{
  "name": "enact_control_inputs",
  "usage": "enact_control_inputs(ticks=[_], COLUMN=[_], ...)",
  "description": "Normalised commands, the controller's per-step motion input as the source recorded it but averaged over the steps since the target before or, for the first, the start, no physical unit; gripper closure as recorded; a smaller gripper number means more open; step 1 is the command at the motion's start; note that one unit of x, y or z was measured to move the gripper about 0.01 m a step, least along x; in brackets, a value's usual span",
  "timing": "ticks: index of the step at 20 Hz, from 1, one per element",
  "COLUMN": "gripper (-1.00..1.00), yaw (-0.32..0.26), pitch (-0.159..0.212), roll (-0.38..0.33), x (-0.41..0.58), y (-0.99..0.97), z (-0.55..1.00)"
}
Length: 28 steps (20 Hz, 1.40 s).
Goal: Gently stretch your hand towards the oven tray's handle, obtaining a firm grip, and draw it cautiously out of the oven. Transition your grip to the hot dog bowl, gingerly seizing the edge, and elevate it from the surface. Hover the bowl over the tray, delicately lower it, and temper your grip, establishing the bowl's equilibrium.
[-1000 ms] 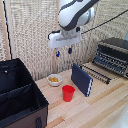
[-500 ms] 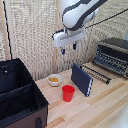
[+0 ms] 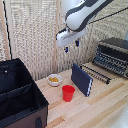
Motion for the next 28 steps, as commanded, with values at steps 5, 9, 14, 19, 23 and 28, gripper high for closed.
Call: enact_control_inputs(ticks=[5,9,14,19,23,28], gripper=[-1.0,-1.0,-1.0,-1.0,-1.0,-1.0], yaw=[0.039,-0.008,-0.035,0.008,0.066,0.096], pitch=[0.003,0.022,0.027,0.061,0.057,0.011], roll=[-0.35,-0.375,-0.374,-0.355,-0.31,-0.256], x=[-0.067,-0.004,0.015,0.096,0.027,0.0], y=[-0.26,-0.22,-0.2,-0.24,-0.34,-0.5], z=[0.06,0.05,0.02,0.0,0.0,0.0])
